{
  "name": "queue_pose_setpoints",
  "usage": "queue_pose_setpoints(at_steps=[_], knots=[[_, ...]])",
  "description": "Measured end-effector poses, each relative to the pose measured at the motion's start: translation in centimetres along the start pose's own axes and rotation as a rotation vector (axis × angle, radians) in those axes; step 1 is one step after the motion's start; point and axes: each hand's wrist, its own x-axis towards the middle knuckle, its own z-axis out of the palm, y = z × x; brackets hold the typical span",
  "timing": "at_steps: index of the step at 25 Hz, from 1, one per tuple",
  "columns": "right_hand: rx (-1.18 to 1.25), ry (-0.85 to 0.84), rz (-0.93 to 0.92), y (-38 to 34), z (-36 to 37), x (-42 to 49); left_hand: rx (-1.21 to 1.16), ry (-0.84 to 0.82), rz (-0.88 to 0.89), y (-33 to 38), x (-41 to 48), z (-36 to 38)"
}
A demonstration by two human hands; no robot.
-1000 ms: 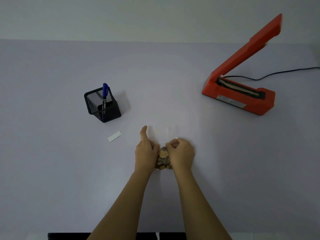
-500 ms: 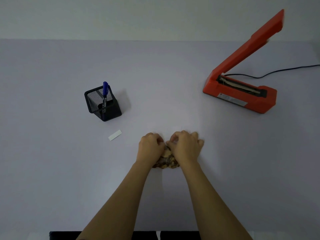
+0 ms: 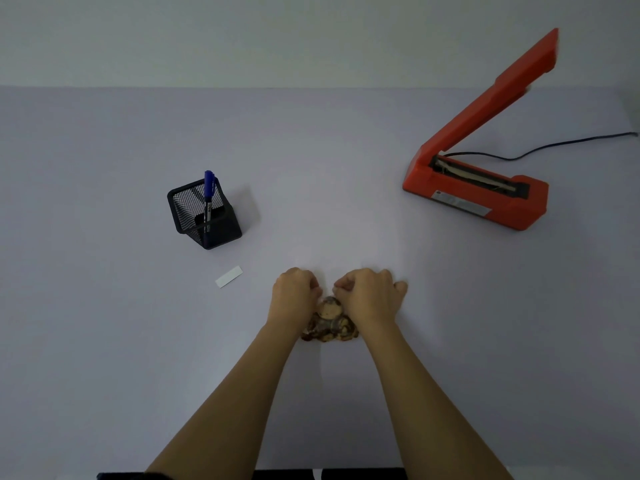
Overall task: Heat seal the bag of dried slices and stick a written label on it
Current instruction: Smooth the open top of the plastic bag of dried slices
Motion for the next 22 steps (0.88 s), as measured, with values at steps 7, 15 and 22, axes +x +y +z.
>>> queue_pose_setpoints(at_steps=[7,15,22], knots=[[0.025,0.028,-0.056,0.1,0.2,0.0,-0.011,-0.042,0.276,-2.2,0.3,-0.1],[-0.064,-0.015,-0.052,-0.3,-0.6,0.6,0.170,-0.174,0.307,-2.4,1.7,-2.0],[0.028,-0.062,-0.045,-0.9,-0.1,0.4,0.124,-0.082,0.317,-2.3,0.7,-0.8]])
